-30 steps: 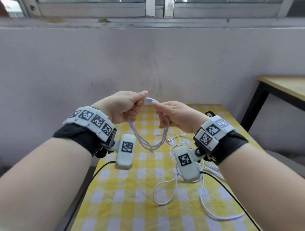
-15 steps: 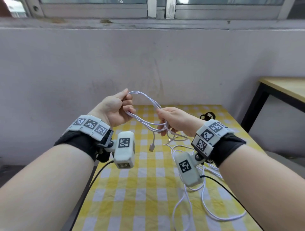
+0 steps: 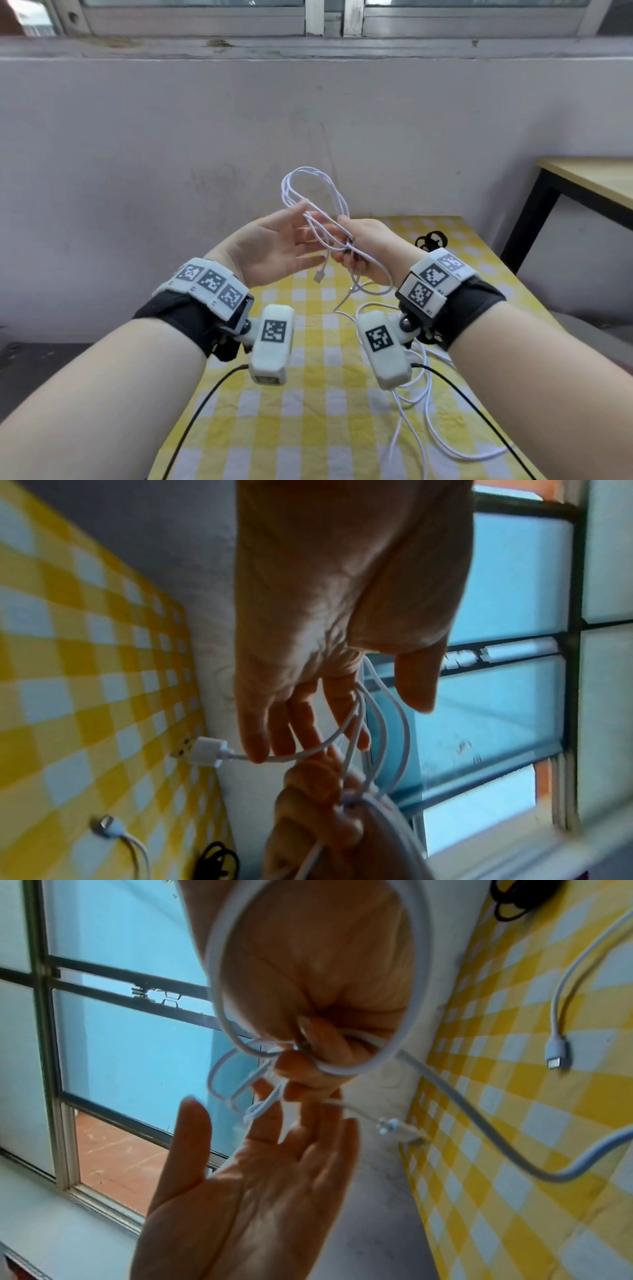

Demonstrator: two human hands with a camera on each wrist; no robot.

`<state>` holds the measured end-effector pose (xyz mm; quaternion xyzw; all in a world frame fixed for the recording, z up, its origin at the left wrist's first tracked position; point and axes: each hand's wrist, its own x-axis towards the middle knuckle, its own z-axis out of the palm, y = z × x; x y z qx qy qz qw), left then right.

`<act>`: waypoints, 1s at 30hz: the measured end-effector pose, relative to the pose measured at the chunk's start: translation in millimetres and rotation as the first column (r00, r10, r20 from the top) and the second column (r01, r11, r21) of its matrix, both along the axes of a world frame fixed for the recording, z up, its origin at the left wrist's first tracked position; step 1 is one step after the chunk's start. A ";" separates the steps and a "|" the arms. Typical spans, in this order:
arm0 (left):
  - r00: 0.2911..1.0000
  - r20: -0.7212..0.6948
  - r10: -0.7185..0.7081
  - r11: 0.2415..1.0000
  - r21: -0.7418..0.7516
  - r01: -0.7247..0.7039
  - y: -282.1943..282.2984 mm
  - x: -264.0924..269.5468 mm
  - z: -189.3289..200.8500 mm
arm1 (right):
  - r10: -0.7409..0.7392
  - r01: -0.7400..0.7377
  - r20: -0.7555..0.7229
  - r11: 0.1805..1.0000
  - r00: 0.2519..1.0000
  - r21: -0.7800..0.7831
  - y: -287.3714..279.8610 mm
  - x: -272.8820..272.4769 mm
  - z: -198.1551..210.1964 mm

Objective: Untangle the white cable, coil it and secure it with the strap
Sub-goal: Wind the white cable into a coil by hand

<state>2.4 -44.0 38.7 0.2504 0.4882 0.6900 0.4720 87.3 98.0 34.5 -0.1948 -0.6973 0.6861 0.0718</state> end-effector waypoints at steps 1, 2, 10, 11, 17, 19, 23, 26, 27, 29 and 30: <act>0.996 -0.085 -0.034 0.997 -0.073 0.028 2.3 2.2 -1.1 | -0.013 0.013 -0.002 1.000 1.000 -0.014 0.2 -0.5 0.0; 0.988 -0.146 -0.049 0.991 -0.134 0.029 4.6 3.5 -1.6 | -0.028 0.028 0.002 1.000 1.000 -0.003 0.6 -2.1 -1.1; 0.977 -0.072 0.202 0.965 -0.157 -0.211 18.0 6.2 4.7 | -0.055 0.055 -0.004 0.979 0.998 0.199 4.2 -4.0 -6.1; 0.967 -0.045 0.250 0.957 -0.140 -0.254 19.5 6.6 4.8 | -0.043 0.042 0.001 0.981 0.999 0.191 3.4 -2.3 -4.2; 0.908 0.081 0.411 0.910 -0.088 -0.404 30.2 5.2 3.9 | 0.003 -0.006 0.016 0.979 1.000 0.205 -2.4 -1.8 -1.8; 0.909 0.072 0.410 0.909 -0.117 -0.400 30.9 3.3 2.7 | -0.045 0.049 -0.030 0.984 0.999 0.170 -0.1 -5.3 -4.2; 0.903 0.163 0.397 0.916 -0.127 -0.380 32.3 2.5 2.1 | -0.114 0.132 -0.165 0.986 0.980 0.099 0.4 -13.2 -10.7; 0.866 0.181 0.466 0.879 -0.204 -0.430 34.3 4.3 4.7 | -0.140 0.204 -0.223 0.933 0.965 0.296 0.3 -14.9 -13.3; 0.859 0.057 0.509 0.837 -0.266 -0.478 35.2 3.9 4.6 | -0.148 0.229 -0.234 0.902 0.961 0.367 1.7 -14.0 -12.3; 0.781 -0.231 0.580 0.719 -0.306 -0.624 35.9 -1.9 1.4 | -0.152 0.250 -0.236 0.845 0.960 0.473 5.2 -12.3 -9.5; 0.712 -0.354 0.607 0.664 -0.267 -0.699 35.6 -5.7 0.9 | -0.147 0.246 -0.228 0.827 0.962 0.505 7.4 -12.0 -7.9</act>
